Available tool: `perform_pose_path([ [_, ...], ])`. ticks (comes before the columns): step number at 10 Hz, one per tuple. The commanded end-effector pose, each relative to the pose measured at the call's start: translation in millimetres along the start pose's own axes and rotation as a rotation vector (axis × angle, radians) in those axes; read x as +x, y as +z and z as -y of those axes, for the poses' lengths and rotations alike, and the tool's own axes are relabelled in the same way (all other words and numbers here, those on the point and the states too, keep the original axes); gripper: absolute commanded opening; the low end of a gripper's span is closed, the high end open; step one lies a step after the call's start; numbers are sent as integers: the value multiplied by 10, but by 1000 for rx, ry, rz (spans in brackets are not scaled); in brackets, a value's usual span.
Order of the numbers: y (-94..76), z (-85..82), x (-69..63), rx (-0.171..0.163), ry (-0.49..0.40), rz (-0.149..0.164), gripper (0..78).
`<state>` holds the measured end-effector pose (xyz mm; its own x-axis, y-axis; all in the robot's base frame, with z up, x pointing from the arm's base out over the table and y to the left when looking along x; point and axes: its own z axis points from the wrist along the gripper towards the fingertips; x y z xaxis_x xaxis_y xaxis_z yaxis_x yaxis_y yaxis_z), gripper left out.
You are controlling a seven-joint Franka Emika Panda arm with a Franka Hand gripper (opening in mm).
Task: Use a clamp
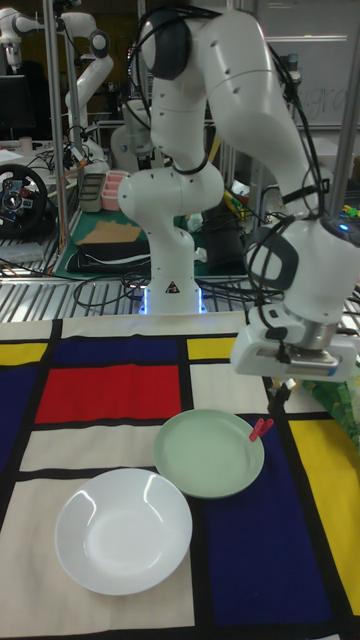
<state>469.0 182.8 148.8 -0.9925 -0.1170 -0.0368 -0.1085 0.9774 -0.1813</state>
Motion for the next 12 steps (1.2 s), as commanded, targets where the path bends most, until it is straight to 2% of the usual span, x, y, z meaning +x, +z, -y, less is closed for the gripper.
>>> perform_pose_path([
  [1, 82, -217, -49, 12, -7, 4, 0],
  [5, 112, -231, 1, 24, -6, 13, 0],
  [7, 151, -241, 98, 41, -17, 31, 0],
  [12, 150, -233, 115, 66, -18, 51, 0],
])
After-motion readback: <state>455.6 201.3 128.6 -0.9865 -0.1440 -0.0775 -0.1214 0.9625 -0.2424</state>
